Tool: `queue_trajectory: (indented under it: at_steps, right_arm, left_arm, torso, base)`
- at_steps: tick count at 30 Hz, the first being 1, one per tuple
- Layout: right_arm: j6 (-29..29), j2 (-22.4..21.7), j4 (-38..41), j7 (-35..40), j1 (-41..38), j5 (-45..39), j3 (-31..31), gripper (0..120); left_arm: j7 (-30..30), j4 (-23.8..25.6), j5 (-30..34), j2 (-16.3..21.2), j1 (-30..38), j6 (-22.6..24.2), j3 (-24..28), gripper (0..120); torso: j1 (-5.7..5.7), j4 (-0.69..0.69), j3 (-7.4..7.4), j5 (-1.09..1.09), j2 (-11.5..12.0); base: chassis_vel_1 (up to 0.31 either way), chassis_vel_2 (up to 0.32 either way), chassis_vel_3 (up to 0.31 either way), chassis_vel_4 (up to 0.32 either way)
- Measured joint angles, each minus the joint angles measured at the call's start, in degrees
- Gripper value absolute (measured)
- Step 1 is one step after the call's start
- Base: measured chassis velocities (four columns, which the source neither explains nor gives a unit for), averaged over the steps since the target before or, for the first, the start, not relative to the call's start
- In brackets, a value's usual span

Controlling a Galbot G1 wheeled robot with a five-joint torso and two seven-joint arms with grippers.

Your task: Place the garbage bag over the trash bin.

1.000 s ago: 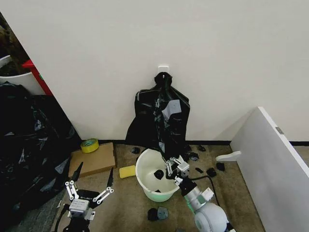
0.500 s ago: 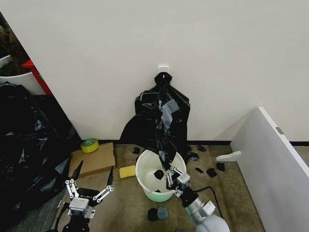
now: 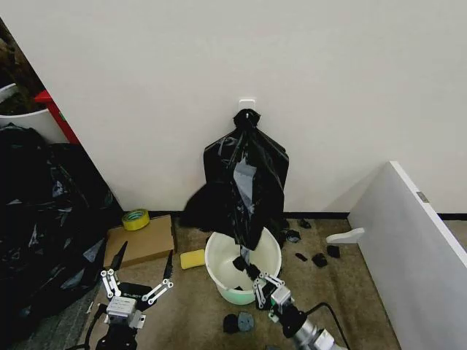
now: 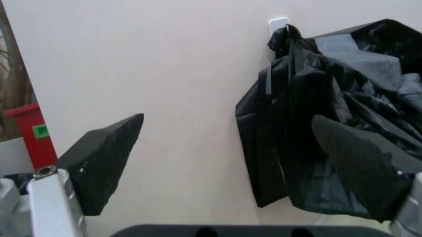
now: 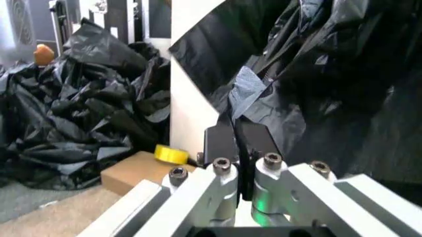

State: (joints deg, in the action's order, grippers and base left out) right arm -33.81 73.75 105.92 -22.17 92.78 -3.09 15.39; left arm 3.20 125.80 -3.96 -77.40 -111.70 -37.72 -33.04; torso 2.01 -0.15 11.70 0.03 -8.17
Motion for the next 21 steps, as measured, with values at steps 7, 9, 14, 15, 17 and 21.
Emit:
queue_trajectory:
  at_steps: [7, 9, 14, 15, 17, 21]
  right_arm:
    - [-1.8, -0.1, -0.4, -0.7, 1.3, 1.8, 0.6, 0]
    - [-2.3, -0.1, -0.4, -0.9, 1.7, 2.5, 0.7, 0]
    - [-3.1, -0.1, -0.6, -1.4, 2.5, 3.7, 0.7, 0]
    - [-3.4, -0.1, -0.7, -1.5, 2.9, 4.0, 0.7, 0]
    - [-3.5, 0.0, -0.7, -1.5, 3.3, 4.3, 0.7, 0]
    - [-3.0, 0.4, -0.1, -0.5, 3.4, 3.5, 0.6, 0]
  left_arm:
    - [0.0, -0.3, 0.1, 0.1, 0.3, 0.0, 0.0, 100]
    - [0.0, -0.4, 0.1, 0.1, 0.4, 0.0, 0.0, 100]
    - [0.0, -0.5, 0.3, 0.1, 0.6, 0.0, 0.1, 100]
    - [0.0, -0.6, 0.3, 0.1, 0.7, 0.0, 0.1, 100]
    - [0.0, -0.6, 0.3, 0.1, 0.7, 0.0, 0.1, 100]
    - [0.0, -0.6, 0.4, 0.1, 0.7, -0.1, 0.2, 100]
  torso:
    - [0.00, 0.00, 0.00, 0.00, 0.0]
    - [0.00, 0.00, 0.00, 0.00, 0.0]
    - [0.00, 0.00, 0.00, 0.00, 0.0]
    - [0.00, 0.00, 0.00, 0.00, 0.0]
    - [0.01, 0.00, 0.00, 0.00, 0.0]
    - [0.01, 0.00, 0.00, 0.00, 0.0]
  base:
    - [0.000, 0.000, 0.000, 0.000]
    - [0.000, 0.000, 0.000, 0.000]
    - [0.000, 0.000, 0.000, 0.000]
    - [0.000, 0.000, 0.000, 0.000]
    - [0.000, 0.000, 0.000, 0.000]
    - [0.000, 0.000, 0.000, 0.000]
